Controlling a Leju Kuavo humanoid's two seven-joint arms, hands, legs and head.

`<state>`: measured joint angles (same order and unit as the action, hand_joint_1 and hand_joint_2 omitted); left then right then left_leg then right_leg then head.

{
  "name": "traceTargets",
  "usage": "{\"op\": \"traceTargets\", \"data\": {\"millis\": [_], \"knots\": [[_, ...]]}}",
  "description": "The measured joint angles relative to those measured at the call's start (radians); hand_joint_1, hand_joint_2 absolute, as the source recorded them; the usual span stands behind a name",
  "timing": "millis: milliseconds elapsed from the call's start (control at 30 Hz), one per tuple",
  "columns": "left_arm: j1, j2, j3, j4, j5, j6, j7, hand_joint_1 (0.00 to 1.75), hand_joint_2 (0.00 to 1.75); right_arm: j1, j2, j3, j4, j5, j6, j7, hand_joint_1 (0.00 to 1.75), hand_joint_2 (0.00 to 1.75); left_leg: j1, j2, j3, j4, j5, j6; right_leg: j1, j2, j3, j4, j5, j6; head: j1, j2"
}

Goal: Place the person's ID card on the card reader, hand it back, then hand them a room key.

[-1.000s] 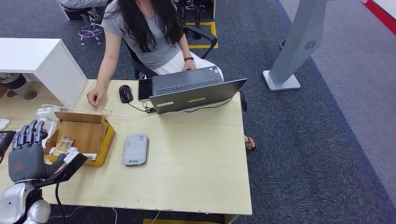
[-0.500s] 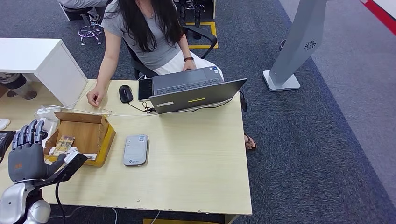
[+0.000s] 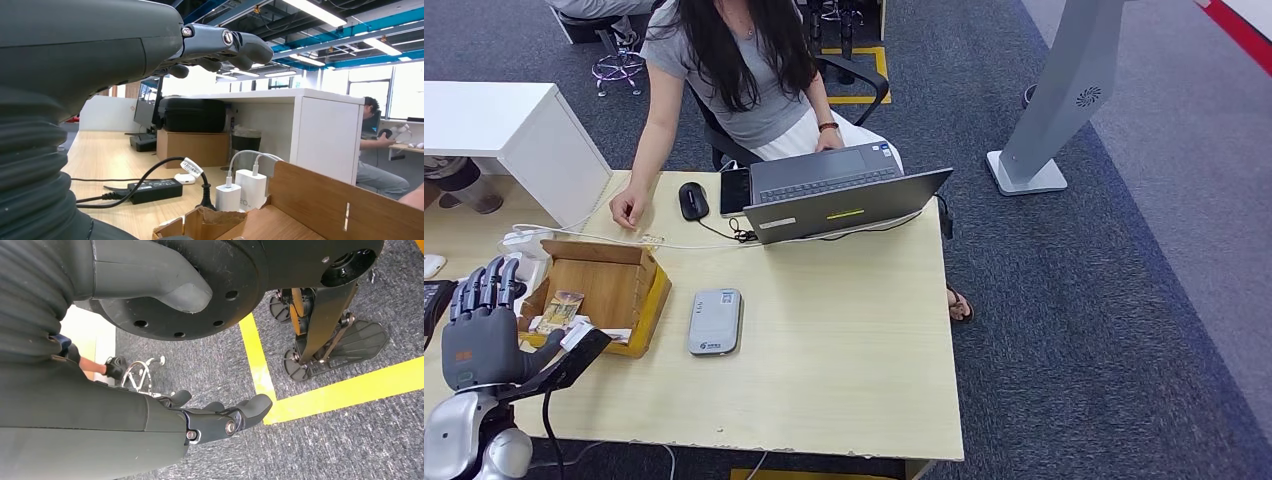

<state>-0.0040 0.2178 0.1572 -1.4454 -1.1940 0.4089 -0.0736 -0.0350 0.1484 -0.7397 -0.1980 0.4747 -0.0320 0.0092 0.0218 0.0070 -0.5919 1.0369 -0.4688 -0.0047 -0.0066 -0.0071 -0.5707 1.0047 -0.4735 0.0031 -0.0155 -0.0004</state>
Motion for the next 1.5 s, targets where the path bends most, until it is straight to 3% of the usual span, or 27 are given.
{"op": "traceTargets", "data": {"millis": [633,700,800,833,900,1133,1500], "knots": [[0.002,-0.006,0.001,-0.008,0.01,0.017,-0.026,0.0,1.75,0.0,0.0,0.0,0.0,0.002,0.0,-0.001,0.0,1.75,0.0,0.0,0.0,0.0,0.0,0.0,0.0,0.0,0.0,0.0,0.0,0.0,0.0,0.0],[0.008,-0.045,0.019,-0.055,0.034,0.107,-0.156,0.0,1.75,0.0,0.002,0.0,0.0,0.006,-0.005,-0.004,0.0,1.75,0.0,0.0,-0.001,0.0,0.0,0.0,0.0,0.0,0.0,0.0,0.0,0.0,-0.002,0.0],[0.026,-0.152,0.071,-0.157,0.043,0.275,-0.501,0.0,1.75,-0.002,0.009,0.0,0.0,0.008,-0.019,-0.007,0.0,1.75,-0.001,-0.001,0.0,0.0,0.0,0.001,-0.001,-0.001,0.001,0.0,0.0,0.001,-0.001,0.0],[0.034,-0.182,0.082,-0.184,0.039,0.293,-0.576,0.0,1.75,-0.003,0.01,0.0,0.0,0.008,-0.021,-0.008,0.0,1.75,-0.001,-0.001,0.0,0.0,-0.001,0.001,-0.001,0.0,0.001,0.0,0.0,0.001,-0.001,0.0],[0.044,-0.229,0.095,-0.23,0.032,0.295,-0.632,0.0,1.75,-0.005,0.013,0.0,0.0,0.008,-0.022,-0.011,0.0,1.75,-0.001,0.0,-0.001,0.0,-0.001,0.001,-0.002,0.0,0.001,-0.001,0.0,0.001,0.0,0.0],[0.05,-0.311,0.103,-0.343,0.024,0.294,-0.626,0.0,1.75,-0.006,0.014,-0.001,0.0,0.009,-0.026,-0.018,0.0,1.75,0.0,-0.001,0.0,0.0,-0.001,0.001,-0.001,-0.001,0.001,0.0,0.0,0.001,-0.001,0.0],[0.074,-0.335,0.078,-0.532,0.006,0.293,-0.626,0.0,1.75,-0.008,0.016,-0.002,0.0,0.021,-0.036,-0.013,0.0,1.75,0.0,-0.001,0.0,0.0,0.0,0.001,0.0,0.0,0.0,0.0,0.0,0.0,0.0,0.0]]}}
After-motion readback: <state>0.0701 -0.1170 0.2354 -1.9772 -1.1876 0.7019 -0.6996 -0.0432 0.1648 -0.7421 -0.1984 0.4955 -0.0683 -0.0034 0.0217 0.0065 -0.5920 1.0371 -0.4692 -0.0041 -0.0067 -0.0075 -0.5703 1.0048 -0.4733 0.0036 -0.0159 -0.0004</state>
